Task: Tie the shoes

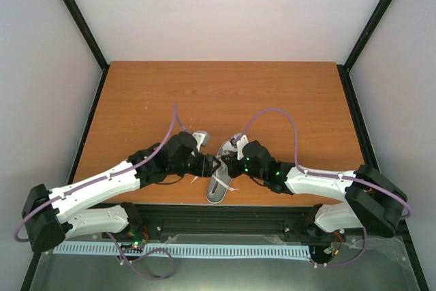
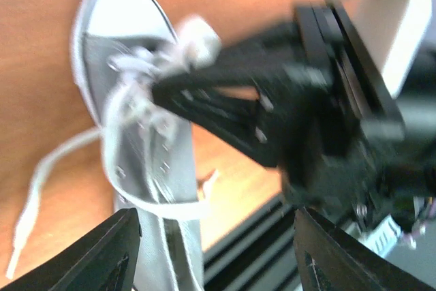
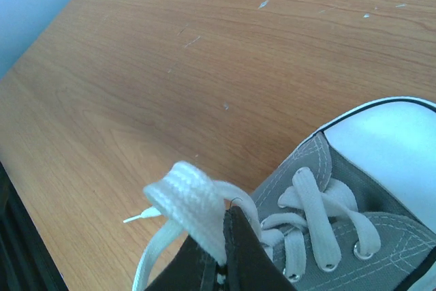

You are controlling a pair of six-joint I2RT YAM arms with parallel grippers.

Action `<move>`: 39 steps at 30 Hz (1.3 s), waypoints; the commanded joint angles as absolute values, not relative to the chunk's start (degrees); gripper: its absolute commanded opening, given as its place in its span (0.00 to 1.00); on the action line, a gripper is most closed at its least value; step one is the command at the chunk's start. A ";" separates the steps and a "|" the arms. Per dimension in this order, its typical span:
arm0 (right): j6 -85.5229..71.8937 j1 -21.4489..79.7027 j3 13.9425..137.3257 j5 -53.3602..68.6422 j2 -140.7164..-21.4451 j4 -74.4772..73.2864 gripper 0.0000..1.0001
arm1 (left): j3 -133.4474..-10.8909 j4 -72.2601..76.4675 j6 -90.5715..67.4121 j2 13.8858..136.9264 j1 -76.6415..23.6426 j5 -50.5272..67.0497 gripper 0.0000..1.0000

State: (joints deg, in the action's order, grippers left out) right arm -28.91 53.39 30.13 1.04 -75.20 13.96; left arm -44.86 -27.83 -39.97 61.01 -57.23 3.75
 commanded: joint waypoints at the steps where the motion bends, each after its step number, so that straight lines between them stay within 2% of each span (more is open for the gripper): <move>1: -24.96 53.57 28.33 3.29 -74.94 19.35 0.03 | -44.57 -21.09 -38.46 61.90 -51.01 8.46 0.64; 9: -22.70 53.70 28.23 6.13 -76.83 22.23 0.03 | -47.01 -13.25 -41.43 66.51 -48.82 8.94 0.63; 20: -22.24 54.14 28.63 6.84 -77.33 22.59 0.03 | -46.29 -10.77 -43.28 71.35 -48.70 7.17 0.46; 23: -22.28 54.25 28.66 6.86 -77.40 22.65 0.03 | -45.92 -10.55 -43.41 71.92 -48.69 6.96 0.36; 29: -22.54 54.32 28.71 5.93 -76.85 22.01 0.03 | -45.21 -11.03 -43.26 71.95 -48.69 6.36 0.06; 31: -22.52 54.31 28.78 5.72 -76.31 21.26 0.13 | -44.77 -11.24 -43.17 71.68 -48.69 5.79 0.01; 32: -22.50 54.32 28.75 5.53 -75.81 20.65 0.26 | -44.67 -11.33 -43.07 71.59 -48.69 5.77 0.01; 35: -22.44 54.36 28.30 4.87 -73.24 18.21 0.55 | -44.23 -11.34 -42.90 71.80 -48.69 5.96 0.01; 37: -22.38 54.72 27.56 3.61 -71.15 15.81 0.64 | -43.85 -11.34 -42.48 71.87 -48.68 6.25 0.01; 39: -23.08 56.09 26.95 1.47 -69.49 13.19 0.67 | -43.35 -11.43 -41.80 71.74 -48.69 6.35 0.01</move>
